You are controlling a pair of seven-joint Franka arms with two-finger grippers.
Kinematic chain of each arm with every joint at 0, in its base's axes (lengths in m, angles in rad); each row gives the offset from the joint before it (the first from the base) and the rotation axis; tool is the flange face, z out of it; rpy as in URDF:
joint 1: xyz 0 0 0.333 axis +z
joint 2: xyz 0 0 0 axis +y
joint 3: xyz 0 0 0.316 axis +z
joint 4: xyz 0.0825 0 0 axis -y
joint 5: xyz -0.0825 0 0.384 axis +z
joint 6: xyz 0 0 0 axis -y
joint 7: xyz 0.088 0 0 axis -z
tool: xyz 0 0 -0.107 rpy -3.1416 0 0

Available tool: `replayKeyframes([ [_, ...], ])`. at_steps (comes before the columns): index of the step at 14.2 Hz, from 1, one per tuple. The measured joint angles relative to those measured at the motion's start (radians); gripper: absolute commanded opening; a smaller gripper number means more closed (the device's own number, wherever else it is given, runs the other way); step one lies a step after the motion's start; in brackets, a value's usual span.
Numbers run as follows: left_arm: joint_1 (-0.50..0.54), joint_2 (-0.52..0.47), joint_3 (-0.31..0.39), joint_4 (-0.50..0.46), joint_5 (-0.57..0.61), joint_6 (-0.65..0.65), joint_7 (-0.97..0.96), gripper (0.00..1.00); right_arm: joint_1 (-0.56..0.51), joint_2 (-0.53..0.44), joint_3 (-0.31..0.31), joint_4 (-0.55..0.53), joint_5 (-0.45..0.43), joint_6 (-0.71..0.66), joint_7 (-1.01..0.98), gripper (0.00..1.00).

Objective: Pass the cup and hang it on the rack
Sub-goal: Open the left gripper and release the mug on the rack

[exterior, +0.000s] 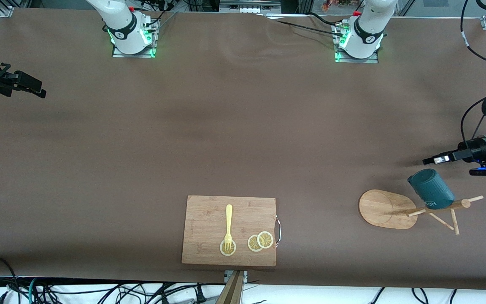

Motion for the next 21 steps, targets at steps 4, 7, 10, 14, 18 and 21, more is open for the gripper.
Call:
replayKeyframes([
  [4,0.038,-0.035,0.000,0.057,0.149,-0.039,0.007,1.00,0.000,0.000,0.000,0.000,0.000,0.000,0.000,1.00],
  [7,0.040,-0.131,-0.004,0.072,0.260,-0.044,0.010,1.00,0.000,0.000,0.000,0.000,0.000,0.000,0.000,1.00],
  [10,0.035,-0.271,-0.017,0.075,0.361,-0.050,0.000,1.00,0.000,0.000,0.000,0.000,0.000,0.000,0.000,1.00],
  [14,0.006,-0.439,-0.030,0.075,0.495,-0.056,-0.013,1.00,0.000,0.000,0.000,0.000,0.000,0.001,0.000,1.00],
  [18,-0.074,-0.602,-0.047,0.075,0.616,-0.059,-0.085,1.00,0.000,0.001,-0.001,0.000,0.000,0.001,0.000,1.00],
  [21,-0.110,-0.681,-0.128,0.073,0.675,-0.088,-0.230,1.00,0.000,0.001,-0.003,0.000,0.000,0.001,0.000,1.00],
])
